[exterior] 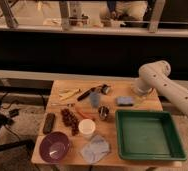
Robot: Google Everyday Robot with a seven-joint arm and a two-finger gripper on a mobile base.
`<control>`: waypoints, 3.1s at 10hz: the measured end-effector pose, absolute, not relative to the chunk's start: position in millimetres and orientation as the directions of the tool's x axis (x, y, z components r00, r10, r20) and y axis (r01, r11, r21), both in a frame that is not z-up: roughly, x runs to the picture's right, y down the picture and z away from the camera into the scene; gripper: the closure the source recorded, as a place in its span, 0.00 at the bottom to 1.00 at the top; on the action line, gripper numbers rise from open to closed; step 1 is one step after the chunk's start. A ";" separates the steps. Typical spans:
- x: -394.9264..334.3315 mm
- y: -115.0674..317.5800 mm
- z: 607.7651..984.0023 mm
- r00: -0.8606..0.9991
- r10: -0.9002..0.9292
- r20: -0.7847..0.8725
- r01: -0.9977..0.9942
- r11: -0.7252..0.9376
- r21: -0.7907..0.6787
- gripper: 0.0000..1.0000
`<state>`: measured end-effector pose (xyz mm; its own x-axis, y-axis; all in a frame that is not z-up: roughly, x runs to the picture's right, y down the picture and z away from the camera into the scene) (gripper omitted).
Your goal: Place eraser in metal cup
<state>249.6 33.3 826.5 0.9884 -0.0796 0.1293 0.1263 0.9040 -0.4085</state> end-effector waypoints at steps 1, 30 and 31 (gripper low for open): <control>249.1 33.1 826.4 0.988 -0.079 0.130 0.126 0.904 -0.408 0.20; 217.5 39.4 944.1 0.985 -0.085 0.152 0.149 0.864 -0.482 0.20; 215.0 40.9 945.0 0.985 -0.076 0.156 0.145 0.857 -0.494 0.20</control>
<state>215.0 40.9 945.0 0.9849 -0.0763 0.1557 0.1445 0.8574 -0.4940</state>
